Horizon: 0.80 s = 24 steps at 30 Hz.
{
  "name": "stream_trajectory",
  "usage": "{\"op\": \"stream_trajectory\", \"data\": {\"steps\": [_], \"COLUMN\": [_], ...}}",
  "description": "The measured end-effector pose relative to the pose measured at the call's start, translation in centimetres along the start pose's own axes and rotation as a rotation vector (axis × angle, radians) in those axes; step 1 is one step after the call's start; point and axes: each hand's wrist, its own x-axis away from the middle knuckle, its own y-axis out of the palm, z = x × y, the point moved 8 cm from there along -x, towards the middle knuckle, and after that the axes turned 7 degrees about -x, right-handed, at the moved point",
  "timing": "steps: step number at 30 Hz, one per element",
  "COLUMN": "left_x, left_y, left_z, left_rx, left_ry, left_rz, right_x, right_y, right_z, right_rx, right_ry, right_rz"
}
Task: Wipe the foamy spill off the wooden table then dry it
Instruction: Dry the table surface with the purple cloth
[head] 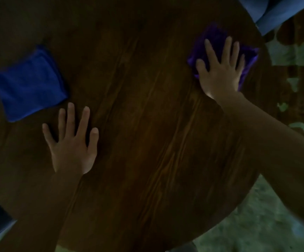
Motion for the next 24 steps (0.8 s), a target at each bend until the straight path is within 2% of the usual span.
{"op": "stream_trajectory", "data": {"steps": [2, 4, 6, 8, 10, 12, 14, 16, 18, 21, 23, 24], "left_x": [0.0, -0.1, 0.0, -0.1, -0.1, -0.2, -0.3, -0.3, -0.4, 0.0, -0.1, -0.2], "left_y": [0.0, 0.1, 0.3, 0.5, 0.6, 0.6, 0.7, 0.8, 0.7, 0.7, 1.0, 1.0], "left_z": [0.2, 0.2, 0.3, 0.4, 0.1, 0.1, 0.0, 0.0, 0.0, 0.0, 0.0, -0.1], "left_rx": [0.008, 0.01, 0.003, 0.012, 0.019, 0.018, 0.012, 0.006, 0.017, 0.037, 0.032, 0.03], "left_ry": [0.013, 0.012, 0.015, 0.022, 0.015, 0.01, 0.003, 0.009, 0.004, 0.011, 0.022, 0.024], "left_rz": [0.01, 0.01, -0.004, -0.013, -0.015, -0.018, -0.026, -0.032, -0.021, -0.006, -0.013, -0.018], "right_x": [-0.5, 3.0, 11.7, 24.3, 34.0, 35.1, 30.4, 22.4, 12.1, -1.4, -4.6, -4.0], "right_y": [1.2, 3.1, 5.9, 8.8, 9.8, 10.1, 9.7, 8.5, 6.2, 1.6, -0.1, -0.2], "right_z": [-5.1, -11.2, -15.5, -16.2, -14.3, -12.3, -12.8, -14.5, -14.3, -8.8, -4.8, -4.1], "right_rx": [0.026, 0.079, 0.151, 0.248, 0.431, 0.508, 0.439, 0.266, 0.155, 0.14, 0.104, 0.092], "right_ry": [-0.181, -0.536, -0.946, -1.375, -1.749, -1.917, -1.9, -1.712, -1.387, -0.789, -0.438, -0.338], "right_rz": [-0.013, -0.062, -0.186, -0.367, -0.465, -0.536, -0.564, -0.481, -0.326, -0.141, -0.071, -0.059]}}
